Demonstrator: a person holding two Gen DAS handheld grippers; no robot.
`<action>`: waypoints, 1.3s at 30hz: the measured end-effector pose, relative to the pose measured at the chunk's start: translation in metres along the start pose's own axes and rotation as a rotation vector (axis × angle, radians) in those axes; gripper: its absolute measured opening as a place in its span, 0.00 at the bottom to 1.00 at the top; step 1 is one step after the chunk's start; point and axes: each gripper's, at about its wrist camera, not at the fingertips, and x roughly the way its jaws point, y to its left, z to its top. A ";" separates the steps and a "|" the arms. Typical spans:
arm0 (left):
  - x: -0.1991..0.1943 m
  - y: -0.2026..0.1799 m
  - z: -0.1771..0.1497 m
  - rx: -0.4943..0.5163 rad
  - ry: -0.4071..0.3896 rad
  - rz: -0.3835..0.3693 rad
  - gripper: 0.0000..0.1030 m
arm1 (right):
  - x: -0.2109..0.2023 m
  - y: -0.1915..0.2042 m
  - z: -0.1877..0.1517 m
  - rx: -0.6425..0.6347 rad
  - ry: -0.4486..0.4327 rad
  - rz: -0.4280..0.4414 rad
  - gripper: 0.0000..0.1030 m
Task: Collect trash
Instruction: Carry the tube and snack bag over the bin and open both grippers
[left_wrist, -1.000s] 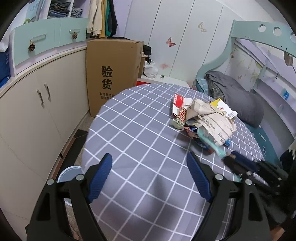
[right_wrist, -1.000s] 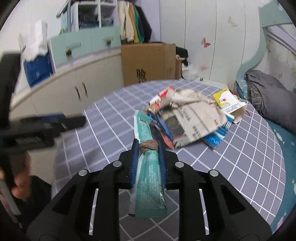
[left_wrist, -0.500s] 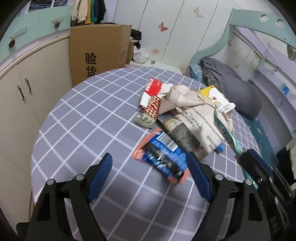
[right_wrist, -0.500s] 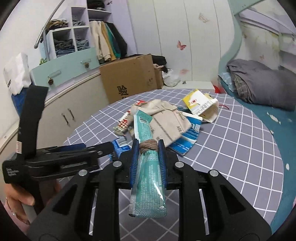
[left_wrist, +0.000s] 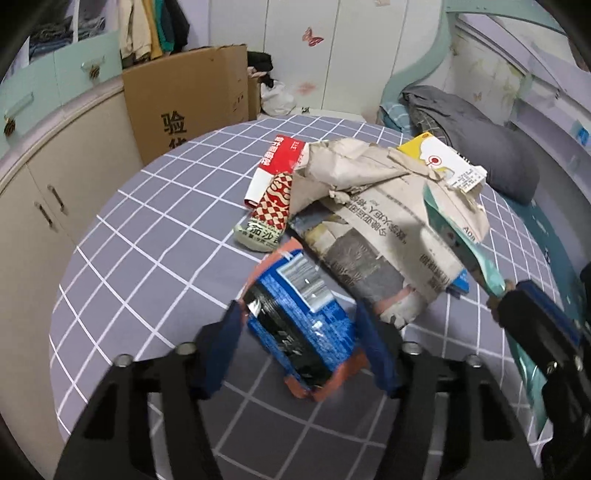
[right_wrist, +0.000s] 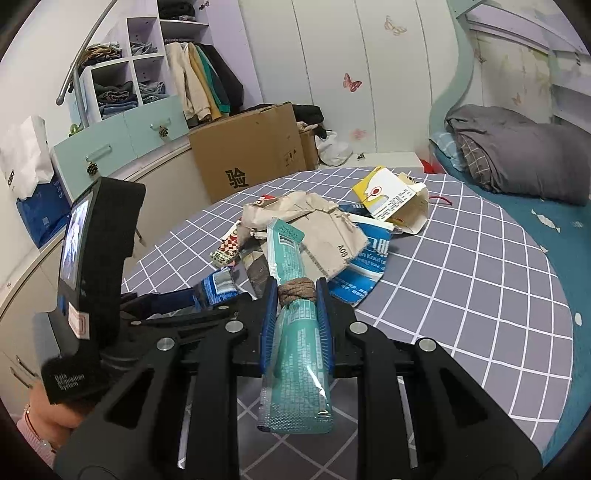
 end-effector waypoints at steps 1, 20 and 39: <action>-0.002 0.003 0.000 0.002 0.000 -0.001 0.47 | 0.000 0.003 0.000 -0.004 0.000 0.000 0.20; -0.053 0.123 -0.033 -0.129 -0.096 -0.100 0.29 | 0.005 0.096 0.008 -0.116 0.017 0.071 0.20; -0.090 0.358 -0.098 -0.418 -0.108 0.127 0.29 | 0.107 0.327 -0.036 -0.320 0.200 0.357 0.20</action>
